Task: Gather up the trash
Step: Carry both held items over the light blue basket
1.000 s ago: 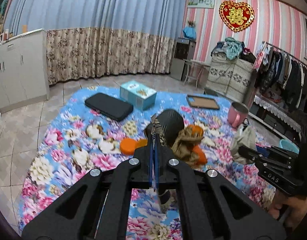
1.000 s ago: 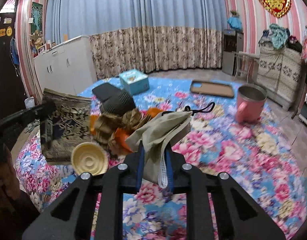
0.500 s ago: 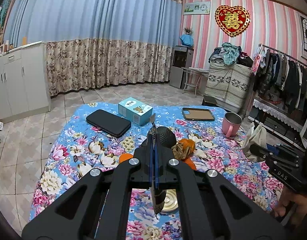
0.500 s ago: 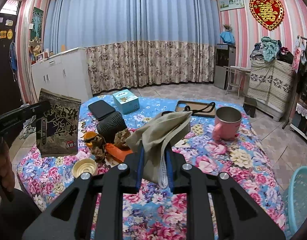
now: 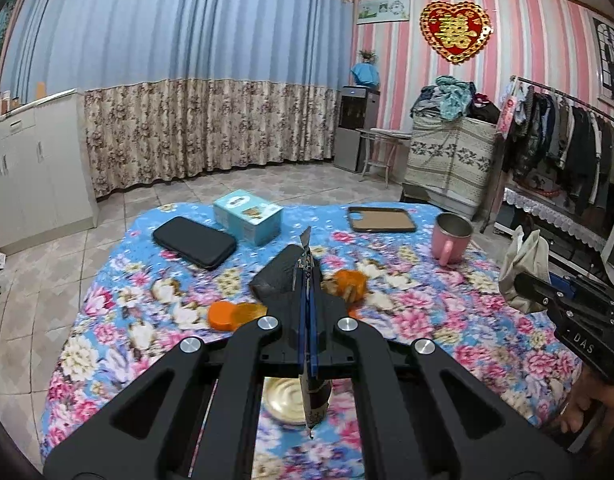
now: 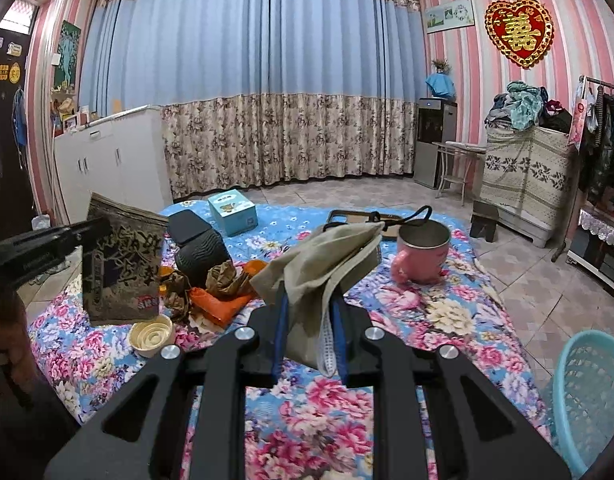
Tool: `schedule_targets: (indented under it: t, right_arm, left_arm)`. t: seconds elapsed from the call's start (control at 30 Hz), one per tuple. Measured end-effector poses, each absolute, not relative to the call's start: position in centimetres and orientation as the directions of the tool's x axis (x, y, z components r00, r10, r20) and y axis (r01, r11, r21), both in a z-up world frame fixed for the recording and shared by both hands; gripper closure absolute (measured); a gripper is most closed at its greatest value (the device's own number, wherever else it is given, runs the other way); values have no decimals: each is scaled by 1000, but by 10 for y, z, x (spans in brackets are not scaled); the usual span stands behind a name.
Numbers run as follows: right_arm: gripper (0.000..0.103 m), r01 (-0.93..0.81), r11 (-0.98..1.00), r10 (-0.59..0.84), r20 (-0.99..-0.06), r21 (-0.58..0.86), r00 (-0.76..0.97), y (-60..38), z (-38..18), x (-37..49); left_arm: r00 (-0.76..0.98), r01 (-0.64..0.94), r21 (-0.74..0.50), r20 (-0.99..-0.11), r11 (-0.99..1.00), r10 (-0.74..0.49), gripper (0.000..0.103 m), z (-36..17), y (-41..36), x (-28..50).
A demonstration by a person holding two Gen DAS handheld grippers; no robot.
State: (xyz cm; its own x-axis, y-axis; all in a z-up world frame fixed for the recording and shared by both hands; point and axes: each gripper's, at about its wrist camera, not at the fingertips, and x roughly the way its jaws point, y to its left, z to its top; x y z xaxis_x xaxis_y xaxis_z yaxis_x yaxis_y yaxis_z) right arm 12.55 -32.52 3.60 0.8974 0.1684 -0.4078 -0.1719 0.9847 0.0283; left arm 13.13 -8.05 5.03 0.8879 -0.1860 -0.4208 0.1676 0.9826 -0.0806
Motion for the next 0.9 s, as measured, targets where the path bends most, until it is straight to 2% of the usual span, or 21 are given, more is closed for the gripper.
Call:
schedule_targets:
  t: [0.2,0.4,0.67,0.8,0.9]
  right_arm:
    - [83,-157,988,145,-377,-1,915,-349,50,109]
    - [83,-71,997,58,-355,-25,933,-394,63,86]
    - [83,146,988,-152,-329,-41,932,-499,76,38]
    - [83,271,962,-267,-340,-35,902,-551,72,16]
    - [83,343,939,-331,-366,-34,870,-589,62,8]
  left_arm:
    - [889,226,-79,-391,971,-238,103,65,-118,128]
    - [877,321,-95,-345,942,-334,103,84,-181,127]
    - [814,501,-162,-248,850,-526,103,108,-301,117]
    - [722,602,-229,-254,765,-643,103,100,-375,116]
    - [686,652,-201,-256,731,-681,103,88,-428,112]
